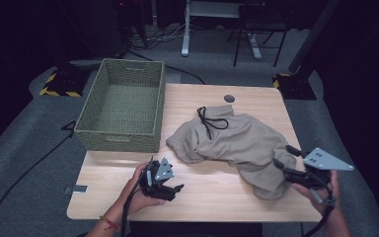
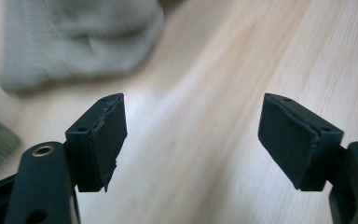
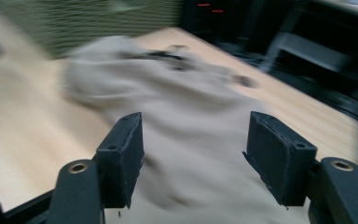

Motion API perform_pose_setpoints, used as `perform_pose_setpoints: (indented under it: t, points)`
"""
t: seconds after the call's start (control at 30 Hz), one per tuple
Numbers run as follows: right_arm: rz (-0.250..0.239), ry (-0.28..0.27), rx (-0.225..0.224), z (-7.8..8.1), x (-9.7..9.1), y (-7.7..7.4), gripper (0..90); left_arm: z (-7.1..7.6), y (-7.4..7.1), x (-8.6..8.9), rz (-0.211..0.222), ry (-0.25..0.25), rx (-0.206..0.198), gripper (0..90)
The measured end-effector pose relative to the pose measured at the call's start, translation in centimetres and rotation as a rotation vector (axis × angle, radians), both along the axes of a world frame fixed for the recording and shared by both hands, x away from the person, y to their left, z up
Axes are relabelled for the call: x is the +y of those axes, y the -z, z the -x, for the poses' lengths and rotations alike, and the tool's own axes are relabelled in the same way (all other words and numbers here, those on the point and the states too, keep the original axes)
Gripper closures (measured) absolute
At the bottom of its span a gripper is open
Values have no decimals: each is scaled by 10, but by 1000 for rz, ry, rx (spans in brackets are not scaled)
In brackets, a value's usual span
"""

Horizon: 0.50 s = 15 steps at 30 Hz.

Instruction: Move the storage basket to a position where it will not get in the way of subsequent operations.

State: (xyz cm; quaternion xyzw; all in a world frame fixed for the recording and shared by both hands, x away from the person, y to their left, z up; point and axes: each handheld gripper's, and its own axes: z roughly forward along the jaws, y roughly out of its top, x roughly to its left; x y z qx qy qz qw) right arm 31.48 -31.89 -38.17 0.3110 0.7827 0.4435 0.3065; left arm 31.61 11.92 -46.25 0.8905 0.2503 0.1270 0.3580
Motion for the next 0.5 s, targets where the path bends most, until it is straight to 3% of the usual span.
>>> perform_pose_setpoints:
  t: [0.13, 0.23, 0.33, 0.43, 0.5]
  points:
    - [74, -160, 47, -2, 64, 16, 361, 2, 22, 6, -45, -3, 38, 225]
    - [150, -206, 81, -16, 102, 36, 353, 2, 29, 8, -33, 0, 49, 212]
    - [211, -177, 124, -43, 118, 58, 348, 1, 34, 10, -23, 1, 62, 191]
    - [229, -116, 214, -71, 117, 81, 340, -1, 38, 11, -11, 1, 77, 171]
    - [264, -97, 254, -81, 115, 95, 336, -1, 39, 11, 2, -2, 75, 166]
